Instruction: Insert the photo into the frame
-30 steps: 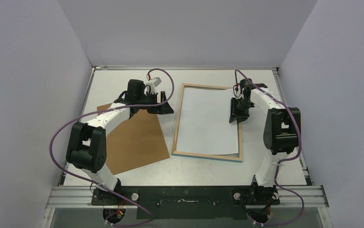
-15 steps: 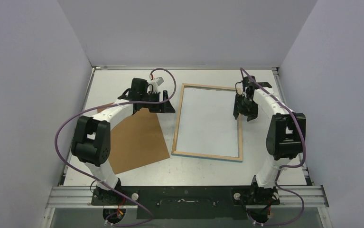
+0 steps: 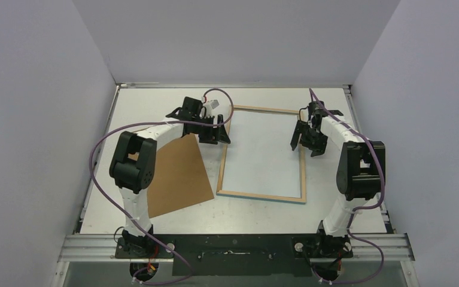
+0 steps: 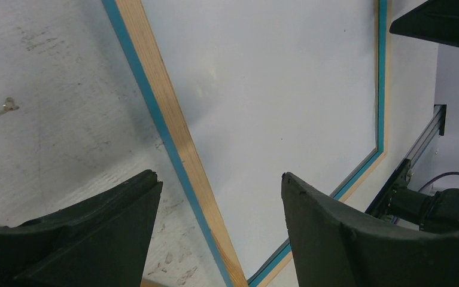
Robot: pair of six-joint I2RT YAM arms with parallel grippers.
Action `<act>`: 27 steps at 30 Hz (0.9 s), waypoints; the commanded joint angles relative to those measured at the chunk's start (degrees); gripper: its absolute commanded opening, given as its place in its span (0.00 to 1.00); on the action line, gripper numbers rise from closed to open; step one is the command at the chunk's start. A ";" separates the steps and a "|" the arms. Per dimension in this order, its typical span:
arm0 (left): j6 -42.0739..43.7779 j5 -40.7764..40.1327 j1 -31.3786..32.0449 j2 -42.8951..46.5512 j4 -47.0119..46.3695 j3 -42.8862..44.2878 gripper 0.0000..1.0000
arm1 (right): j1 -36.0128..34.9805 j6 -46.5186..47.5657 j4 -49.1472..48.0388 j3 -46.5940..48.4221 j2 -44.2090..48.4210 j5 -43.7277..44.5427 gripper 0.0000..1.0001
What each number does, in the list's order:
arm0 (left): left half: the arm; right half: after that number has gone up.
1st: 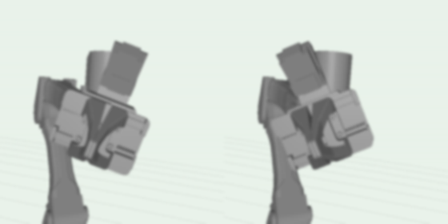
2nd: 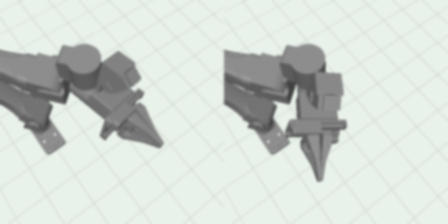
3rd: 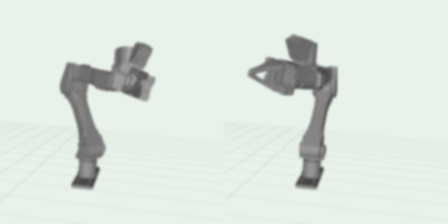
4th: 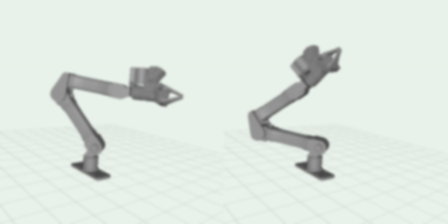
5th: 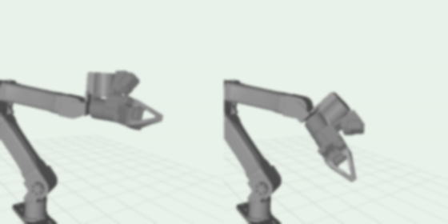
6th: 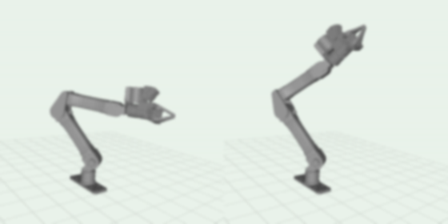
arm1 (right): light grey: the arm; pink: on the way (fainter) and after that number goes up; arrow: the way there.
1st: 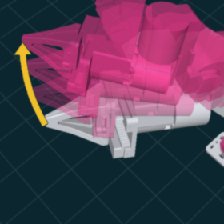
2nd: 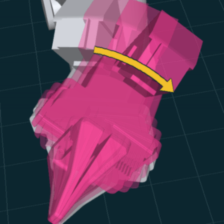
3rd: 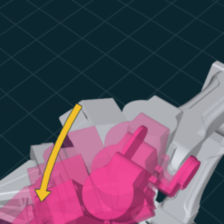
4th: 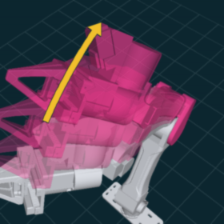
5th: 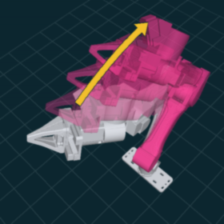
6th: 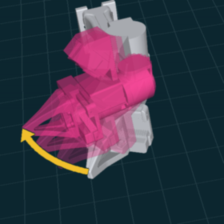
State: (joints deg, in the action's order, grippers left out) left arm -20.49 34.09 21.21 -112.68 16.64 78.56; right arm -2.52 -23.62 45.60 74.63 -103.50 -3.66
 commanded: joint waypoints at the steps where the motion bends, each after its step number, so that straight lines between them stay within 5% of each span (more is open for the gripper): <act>1: -1.85 -1.01 1.79 -3.57 3.85 6.67 0.70 | 1.33 -3.39 -6.00 -1.65 -0.72 -3.62 0.76; 9: -4.63 -12.74 3.82 -6.99 10.24 10.90 0.65 | 2.26 -4.26 -8.98 -3.89 -2.49 -7.46 0.76; 27: -6.43 -11.15 3.41 -5.66 5.74 7.81 0.61 | -0.19 -3.73 -15.34 -3.53 -3.43 -17.44 0.71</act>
State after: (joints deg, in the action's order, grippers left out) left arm -26.59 23.40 24.80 -120.53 25.26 86.91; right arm -1.13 -27.31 32.69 69.36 -106.17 -18.11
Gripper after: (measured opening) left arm 0.618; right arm 0.716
